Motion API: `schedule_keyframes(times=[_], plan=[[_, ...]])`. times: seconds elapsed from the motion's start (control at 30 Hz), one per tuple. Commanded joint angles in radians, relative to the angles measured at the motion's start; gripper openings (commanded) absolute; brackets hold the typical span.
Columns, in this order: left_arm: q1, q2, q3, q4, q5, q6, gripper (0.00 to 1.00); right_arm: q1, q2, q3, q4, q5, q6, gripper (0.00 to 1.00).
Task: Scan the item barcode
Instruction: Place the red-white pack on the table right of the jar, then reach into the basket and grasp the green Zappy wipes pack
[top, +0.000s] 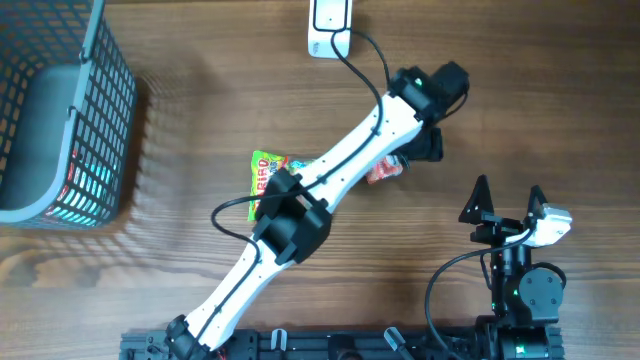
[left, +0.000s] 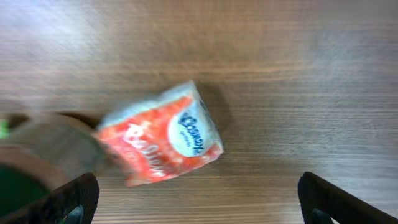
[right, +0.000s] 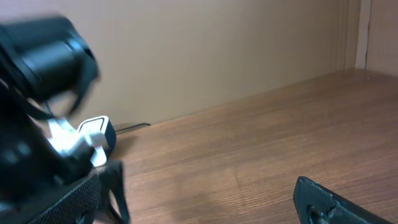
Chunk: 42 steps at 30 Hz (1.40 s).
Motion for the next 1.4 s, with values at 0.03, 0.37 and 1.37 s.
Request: schedule_keyframes(times=[0.03, 0.37, 1.37], plan=[[0.081, -0.275, 0.134, 0.030, -0.077, 0.149, 1.00, -0.003, 0.001, -0.001, 0.003, -0.016, -0.017, 1.00], [0.516, -0.658, 0.246, -0.001, -0.089, 0.226, 1.00, -0.003, 0.001, -0.001, 0.003, -0.016, -0.017, 1.00], [1.435, -0.482, -0.799, 0.287, 0.024, 0.067, 1.00, -0.003, 0.001, -0.001, 0.003, -0.016, -0.017, 1.00]])
